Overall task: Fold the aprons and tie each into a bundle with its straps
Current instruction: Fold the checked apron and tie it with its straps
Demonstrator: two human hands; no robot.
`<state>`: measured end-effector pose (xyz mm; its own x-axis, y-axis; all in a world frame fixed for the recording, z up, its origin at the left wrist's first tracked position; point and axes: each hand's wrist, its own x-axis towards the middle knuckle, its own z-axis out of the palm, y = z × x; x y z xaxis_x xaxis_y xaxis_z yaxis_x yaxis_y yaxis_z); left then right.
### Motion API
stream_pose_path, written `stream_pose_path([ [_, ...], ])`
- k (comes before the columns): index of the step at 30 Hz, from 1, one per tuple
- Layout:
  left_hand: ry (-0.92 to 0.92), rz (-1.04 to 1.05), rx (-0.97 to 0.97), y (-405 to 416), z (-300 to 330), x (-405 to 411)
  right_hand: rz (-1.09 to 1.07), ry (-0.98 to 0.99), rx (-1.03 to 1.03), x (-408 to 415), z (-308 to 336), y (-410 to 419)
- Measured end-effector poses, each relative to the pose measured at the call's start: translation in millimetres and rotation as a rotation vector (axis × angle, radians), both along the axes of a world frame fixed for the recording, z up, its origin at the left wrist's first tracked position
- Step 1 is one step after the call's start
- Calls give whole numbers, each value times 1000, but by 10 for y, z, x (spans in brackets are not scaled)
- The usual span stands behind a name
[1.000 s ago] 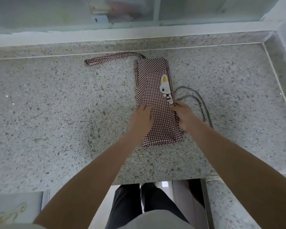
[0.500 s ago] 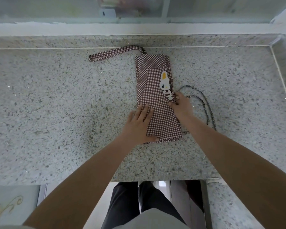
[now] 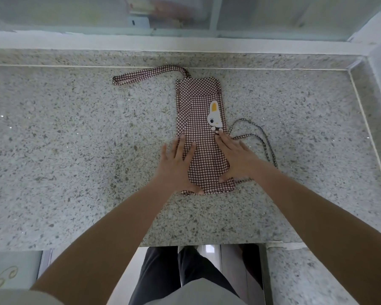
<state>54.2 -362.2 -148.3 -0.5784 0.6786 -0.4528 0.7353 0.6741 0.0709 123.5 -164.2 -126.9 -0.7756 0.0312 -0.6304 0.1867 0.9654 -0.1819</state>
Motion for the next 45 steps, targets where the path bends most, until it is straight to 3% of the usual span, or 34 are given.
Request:
stream_pose_path([
  [12,10,-73,4,-97,158,-312,68,-103,88,-38,55,-15],
  [18,12,-65,10,-112,139,-293,100,60,175,49,89,-121],
  [21,72,-54,37,-95,197,-278,77,193,112,128,107,-135],
  [23,134,-182,143,-121,232,-205,-13,212,22,181,111,-119],
  [25,49,-390,240,-197,233,-80,-60,220,-24,202,105,-108],
  [27,-25,-471,262,-304,220,26,-63,217,-30,196,94,-103],
  [33,211,-621,369,-403,99,139,-85,190,-45,212,80,-116],
  [36,46,-436,361,-286,278,161,-190,184,-167,230,102,-103],
  [40,-250,22,434,-183,470,21,-495,153,-599,284,406,-79],
  [43,-429,351,600,-160,459,-145,-468,21,-593,317,542,-112],
  [45,-511,506,697,-126,509,-234,-454,73,-546,276,494,-129],
])
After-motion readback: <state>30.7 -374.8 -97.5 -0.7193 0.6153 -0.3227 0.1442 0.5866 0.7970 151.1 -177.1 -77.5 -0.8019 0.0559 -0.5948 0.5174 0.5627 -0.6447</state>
